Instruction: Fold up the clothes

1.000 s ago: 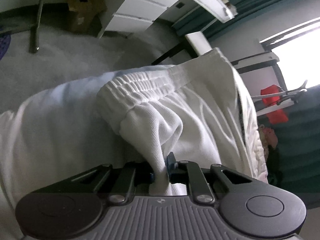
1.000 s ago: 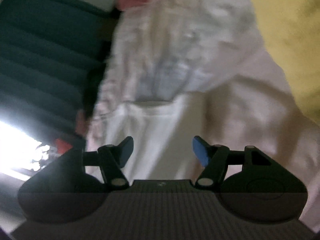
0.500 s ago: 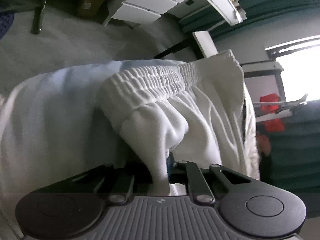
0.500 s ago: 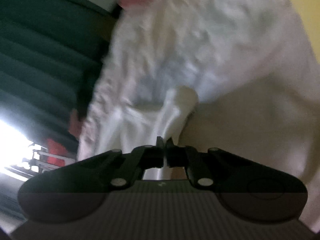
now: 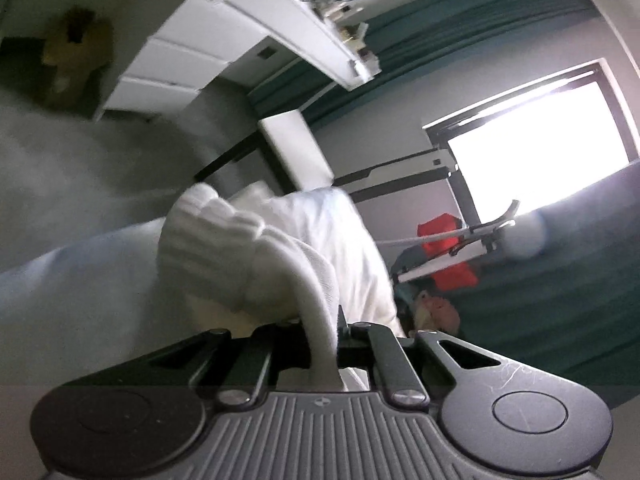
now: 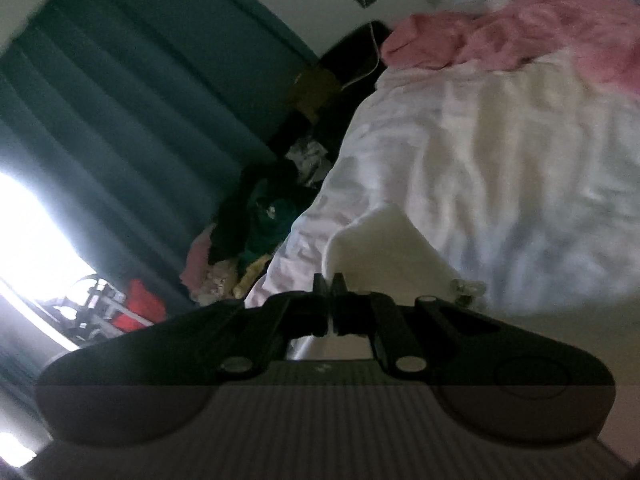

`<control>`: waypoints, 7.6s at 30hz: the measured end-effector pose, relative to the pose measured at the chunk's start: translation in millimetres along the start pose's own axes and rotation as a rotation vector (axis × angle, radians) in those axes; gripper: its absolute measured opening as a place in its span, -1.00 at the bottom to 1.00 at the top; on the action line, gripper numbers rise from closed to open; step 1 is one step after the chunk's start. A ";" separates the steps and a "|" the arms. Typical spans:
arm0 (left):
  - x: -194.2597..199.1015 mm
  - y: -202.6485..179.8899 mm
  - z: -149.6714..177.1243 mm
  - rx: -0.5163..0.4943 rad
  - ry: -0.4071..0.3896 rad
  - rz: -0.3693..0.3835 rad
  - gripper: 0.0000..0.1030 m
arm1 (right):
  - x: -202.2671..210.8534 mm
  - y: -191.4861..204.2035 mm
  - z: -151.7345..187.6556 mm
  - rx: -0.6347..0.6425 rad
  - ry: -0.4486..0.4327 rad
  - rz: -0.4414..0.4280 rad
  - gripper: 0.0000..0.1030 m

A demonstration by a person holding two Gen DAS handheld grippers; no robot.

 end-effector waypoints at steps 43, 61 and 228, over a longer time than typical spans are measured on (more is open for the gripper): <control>-103.6 84.1 41.7 0.028 0.028 -0.087 0.22 | -85.1 -25.1 99.4 -0.276 0.369 -0.249 0.02; -178.8 90.6 17.9 0.058 -0.140 -0.075 -0.68 | -159.1 -21.3 91.7 -0.268 0.197 -0.175 -0.63; -71.5 -99.8 256.3 -1.005 0.223 0.075 0.93 | 214.6 97.4 339.9 1.037 0.113 -0.655 0.49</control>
Point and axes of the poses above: each gripper's, at about its wrist camera, not at the fingertips, and x roughly against the way its jaws point, y to its left, z to its underside, the point moved 8 cm from there along -x, roughly the way its jaws point, and after that the axes turned 12 degrees about z, right-handed, at the moved point
